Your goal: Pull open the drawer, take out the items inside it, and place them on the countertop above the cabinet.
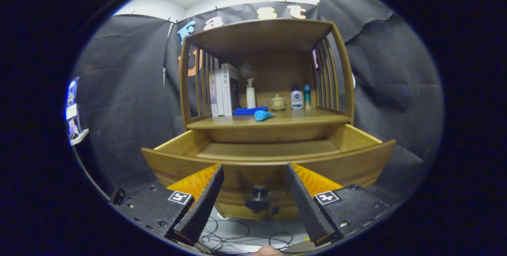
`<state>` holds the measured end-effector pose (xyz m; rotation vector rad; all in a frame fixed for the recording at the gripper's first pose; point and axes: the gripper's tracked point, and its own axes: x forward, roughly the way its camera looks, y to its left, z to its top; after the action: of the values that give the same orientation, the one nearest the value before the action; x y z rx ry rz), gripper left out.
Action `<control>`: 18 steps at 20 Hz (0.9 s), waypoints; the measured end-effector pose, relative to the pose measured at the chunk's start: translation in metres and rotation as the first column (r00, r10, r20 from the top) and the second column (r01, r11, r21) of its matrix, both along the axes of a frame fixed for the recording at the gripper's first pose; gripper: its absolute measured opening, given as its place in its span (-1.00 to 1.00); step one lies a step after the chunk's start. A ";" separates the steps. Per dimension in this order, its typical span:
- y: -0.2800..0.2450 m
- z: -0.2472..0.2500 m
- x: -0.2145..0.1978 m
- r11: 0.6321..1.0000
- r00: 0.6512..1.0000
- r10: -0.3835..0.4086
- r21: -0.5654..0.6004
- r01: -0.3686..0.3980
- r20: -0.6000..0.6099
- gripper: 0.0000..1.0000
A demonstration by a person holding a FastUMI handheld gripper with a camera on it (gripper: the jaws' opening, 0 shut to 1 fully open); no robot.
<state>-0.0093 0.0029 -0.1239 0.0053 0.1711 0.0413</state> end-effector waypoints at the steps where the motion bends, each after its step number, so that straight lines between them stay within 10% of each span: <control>1: -0.002 -0.007 -0.001 1.000 1.000 -0.003 -0.001 0.003 -0.006 0.96; 18: -0.005 -0.034 0.047 0.985 0.989 -0.143 -0.092 0.145 0.027 1.00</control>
<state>0.0379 -0.0024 -0.1578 -0.0766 0.1517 -0.1109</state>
